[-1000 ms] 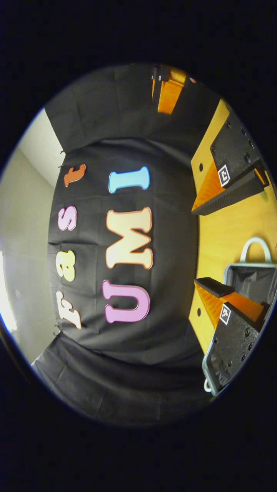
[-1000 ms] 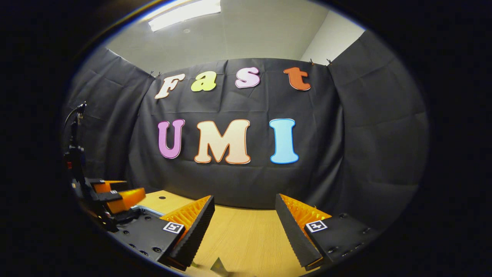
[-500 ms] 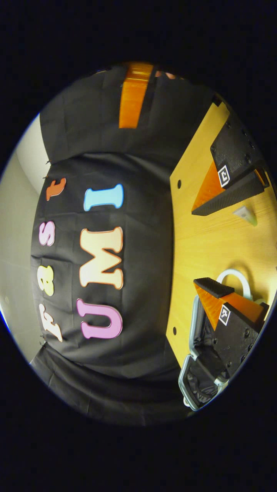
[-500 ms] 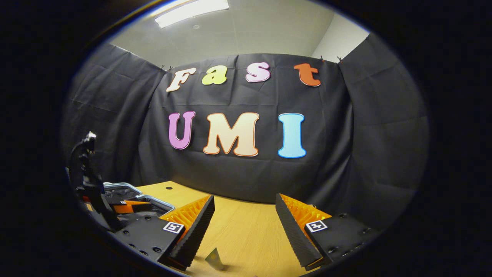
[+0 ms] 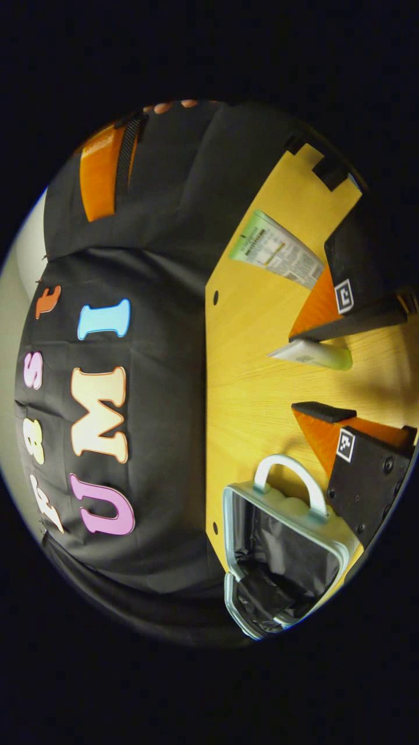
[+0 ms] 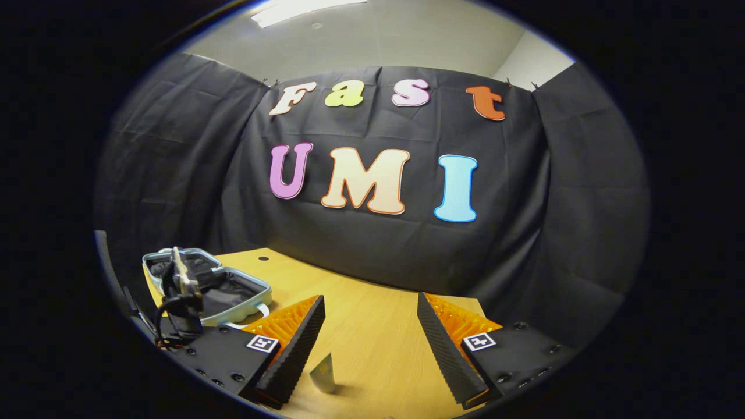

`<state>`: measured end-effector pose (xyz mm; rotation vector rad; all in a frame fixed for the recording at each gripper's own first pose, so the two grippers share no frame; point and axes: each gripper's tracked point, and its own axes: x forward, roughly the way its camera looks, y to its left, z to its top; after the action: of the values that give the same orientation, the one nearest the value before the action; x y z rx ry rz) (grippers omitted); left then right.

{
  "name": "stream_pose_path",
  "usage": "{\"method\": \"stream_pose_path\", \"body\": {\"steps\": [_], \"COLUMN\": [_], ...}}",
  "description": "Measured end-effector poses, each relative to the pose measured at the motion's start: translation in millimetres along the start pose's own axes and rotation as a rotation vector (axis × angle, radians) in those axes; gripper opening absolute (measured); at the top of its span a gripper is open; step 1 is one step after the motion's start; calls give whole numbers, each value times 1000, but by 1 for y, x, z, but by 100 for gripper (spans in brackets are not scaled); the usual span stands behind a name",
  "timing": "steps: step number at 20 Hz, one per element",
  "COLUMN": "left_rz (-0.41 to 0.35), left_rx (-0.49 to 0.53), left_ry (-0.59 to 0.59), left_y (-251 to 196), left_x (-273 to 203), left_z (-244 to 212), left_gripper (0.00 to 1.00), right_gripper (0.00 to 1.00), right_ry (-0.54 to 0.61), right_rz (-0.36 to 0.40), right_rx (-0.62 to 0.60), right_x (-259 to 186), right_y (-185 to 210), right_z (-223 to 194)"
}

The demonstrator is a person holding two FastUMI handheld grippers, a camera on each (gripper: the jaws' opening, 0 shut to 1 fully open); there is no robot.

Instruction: First open the suitcase, pack the skin care products into it, and then close the suitcase.

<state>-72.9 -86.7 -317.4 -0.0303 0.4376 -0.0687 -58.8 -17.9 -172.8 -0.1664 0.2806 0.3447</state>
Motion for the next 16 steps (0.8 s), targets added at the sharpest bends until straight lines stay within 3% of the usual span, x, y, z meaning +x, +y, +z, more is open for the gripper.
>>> {"method": "stream_pose_path", "body": {"steps": [3,5,6,8,10,16], "left_rz": [-22,-26,-67,-119,-98,-72], "left_rx": [13,13,-10,-55,-23,-27], "left_ry": [35,43,63,120,110,89], "left_y": [-5,-16,-23,-32,-22,-8], "left_x": [6,-1,2,0,-11,-51], "left_z": [-15,-14,-15,-16,2,49], "left_gripper": [42,24,16,11,7,8], "right_gripper": [99,99,99,99,99,99], "right_ry": [26,33,37,86,141,301], "right_rz": [17,33,42,65,76,103], "right_rx": [2,7,11,32,70,131], "right_x": [1,2,3,7,10,13], "right_y": [10,18,23,33,41,60], "right_z": [-14,-21,-26,-52,-75,-148]}}
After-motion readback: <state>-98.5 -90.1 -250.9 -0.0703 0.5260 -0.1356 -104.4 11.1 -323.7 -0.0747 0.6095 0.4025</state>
